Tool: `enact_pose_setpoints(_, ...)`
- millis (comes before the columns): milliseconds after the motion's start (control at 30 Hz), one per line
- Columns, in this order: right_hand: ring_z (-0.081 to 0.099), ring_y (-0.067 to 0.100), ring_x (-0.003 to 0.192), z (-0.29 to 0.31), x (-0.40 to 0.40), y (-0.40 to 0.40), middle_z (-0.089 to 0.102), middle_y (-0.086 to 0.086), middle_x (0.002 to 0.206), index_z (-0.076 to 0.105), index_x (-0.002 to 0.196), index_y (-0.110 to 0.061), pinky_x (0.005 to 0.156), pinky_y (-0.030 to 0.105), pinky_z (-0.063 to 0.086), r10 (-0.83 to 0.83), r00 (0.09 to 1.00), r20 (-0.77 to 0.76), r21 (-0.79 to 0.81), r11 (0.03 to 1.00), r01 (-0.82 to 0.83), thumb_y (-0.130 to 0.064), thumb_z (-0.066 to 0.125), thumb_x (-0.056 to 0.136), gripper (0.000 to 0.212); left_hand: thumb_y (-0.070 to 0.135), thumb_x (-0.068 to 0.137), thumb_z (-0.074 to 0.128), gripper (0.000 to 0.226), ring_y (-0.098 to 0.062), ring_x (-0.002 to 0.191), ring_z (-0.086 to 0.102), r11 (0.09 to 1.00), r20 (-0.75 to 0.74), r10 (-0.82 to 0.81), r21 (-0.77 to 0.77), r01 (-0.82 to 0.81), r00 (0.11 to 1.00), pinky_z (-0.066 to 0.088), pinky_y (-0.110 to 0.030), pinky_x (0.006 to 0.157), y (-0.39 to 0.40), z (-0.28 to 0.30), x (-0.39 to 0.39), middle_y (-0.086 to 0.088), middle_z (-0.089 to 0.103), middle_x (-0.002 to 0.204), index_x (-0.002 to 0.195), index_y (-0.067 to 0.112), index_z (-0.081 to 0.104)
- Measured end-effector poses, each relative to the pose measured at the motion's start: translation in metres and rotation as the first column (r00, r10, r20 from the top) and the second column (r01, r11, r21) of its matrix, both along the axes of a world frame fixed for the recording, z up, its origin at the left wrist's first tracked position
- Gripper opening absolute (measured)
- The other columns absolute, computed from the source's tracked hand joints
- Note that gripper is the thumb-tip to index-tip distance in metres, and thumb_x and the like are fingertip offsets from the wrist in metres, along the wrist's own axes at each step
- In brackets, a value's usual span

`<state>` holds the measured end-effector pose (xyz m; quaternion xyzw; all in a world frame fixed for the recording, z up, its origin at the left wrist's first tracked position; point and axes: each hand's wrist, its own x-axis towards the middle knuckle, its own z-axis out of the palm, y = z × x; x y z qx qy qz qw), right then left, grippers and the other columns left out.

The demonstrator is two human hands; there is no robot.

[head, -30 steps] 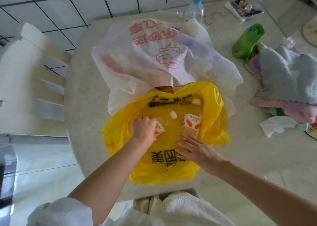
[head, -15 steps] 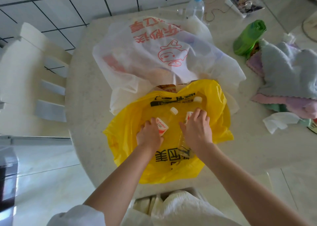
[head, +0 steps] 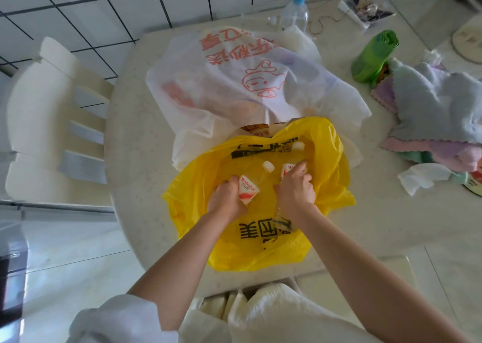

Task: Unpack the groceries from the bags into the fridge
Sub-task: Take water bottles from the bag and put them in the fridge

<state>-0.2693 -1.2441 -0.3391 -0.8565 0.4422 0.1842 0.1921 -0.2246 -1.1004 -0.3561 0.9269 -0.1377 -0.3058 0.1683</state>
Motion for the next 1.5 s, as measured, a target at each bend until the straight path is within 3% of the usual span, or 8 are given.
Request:
enact_pose_setpoints(133,0.056,0.038,0.115,0.006,-0.007,0.0,0.041,0.019,0.139,0.003,0.15,-0.014,0.078,0.041,0.053,-0.048,0.997,0.068,0.133,0.99,0.038,-0.024,0.07,0.085,0.094,0.023,0.062,0.089,0.069,-0.023,0.107,0.062,0.995,-0.005,0.042,-0.093,-0.042,0.999,0.057,-0.032,0.078,0.007,0.005,-0.008,-0.003,0.063,0.116,0.119,0.018,0.049)
enact_pose_setpoints(300,0.05,0.028,0.114,0.018,-0.03,0.017,0.045,0.012,0.128,0.033,0.135,-0.007,0.086,0.034,0.047,-0.095,0.962,0.257,0.295,0.955,0.015,-0.02,0.075,0.079,0.07,0.027,0.062,0.089,0.069,-0.019,0.102,0.063,0.961,-0.005,0.097,-0.259,-0.095,0.995,0.053,-0.023,0.073,0.021,0.027,-0.019,0.0,0.064,0.112,0.118,0.015,0.05)
enact_pose_setpoints(500,0.048,0.012,0.096,0.065,-0.056,0.038,0.057,0.003,0.117,0.039,0.126,-0.012,0.075,0.023,0.039,-0.206,0.84,0.502,0.344,0.939,0.025,-0.021,0.083,0.071,0.07,0.031,0.063,0.089,0.067,-0.007,0.085,0.062,0.831,0.014,0.26,-0.512,-0.216,0.966,0.044,-0.006,0.062,0.044,0.066,-0.035,0.013,0.06,0.097,0.117,0.02,0.05)
enact_pose_setpoints(700,0.051,0.009,0.094,0.11,-0.089,0.065,0.052,-0.01,0.105,0.036,0.127,-0.019,0.058,0.007,0.033,-0.247,0.708,0.662,0.325,0.945,0.026,-0.023,0.085,0.067,0.077,0.029,0.058,0.091,0.073,0.0,0.091,0.064,0.614,-0.035,0.425,-0.723,-0.316,0.905,0.058,-0.029,0.078,0.067,0.103,-0.055,0.019,0.062,0.099,0.117,0.028,0.047)
enact_pose_setpoints(900,0.06,-0.003,0.09,0.129,-0.127,0.095,0.055,-0.023,0.096,0.036,0.12,-0.031,0.071,0.017,0.049,-0.249,0.619,0.745,0.373,0.925,-0.077,-0.019,0.089,0.06,0.081,0.03,0.057,0.091,0.075,-0.005,0.092,0.065,0.555,-0.048,0.49,-0.753,-0.354,0.87,0.057,-0.039,0.083,0.1,0.126,-0.089,0.015,0.063,0.101,0.118,0.025,0.048)
enact_pose_setpoints(1100,0.062,0.016,0.101,0.124,-0.167,0.111,0.062,-0.015,0.107,0.037,0.123,-0.04,0.085,0.048,0.053,-0.172,0.642,0.747,0.379,0.904,-0.198,-0.025,0.089,0.055,0.087,0.031,0.055,0.092,0.076,0.008,0.087,0.062,0.547,0.001,0.589,-0.736,-0.398,0.808,0.055,-0.025,0.078,0.131,0.125,-0.143,0.022,0.06,0.096,0.116,0.031,0.047)
enact_pose_setpoints(1400,0.059,-0.004,0.084,0.116,-0.237,0.125,0.061,-0.023,0.093,0.052,0.114,-0.029,0.07,0.023,0.048,0.093,0.63,0.771,0.291,0.829,-0.478,-0.021,0.09,0.052,0.073,0.02,0.056,0.092,0.081,0.001,0.09,0.062,0.438,-0.004,0.793,-0.692,-0.574,0.609,0.052,-0.014,0.074,0.164,0.117,-0.268,0.017,0.061,0.1,0.122,0.025,0.046)
enact_pose_setpoints(1500,0.06,-0.002,0.082,0.115,-0.261,0.136,0.063,-0.017,0.095,0.051,0.116,-0.025,0.071,0.024,0.05,0.153,0.631,0.761,0.306,0.773,-0.556,-0.021,0.089,0.054,0.073,0.019,0.055,0.092,0.075,0.002,0.088,0.062,0.389,0.004,0.854,-0.67,-0.633,0.52,0.049,-0.013,0.071,0.177,0.113,-0.314,0.019,0.06,0.096,0.115,0.027,0.047)
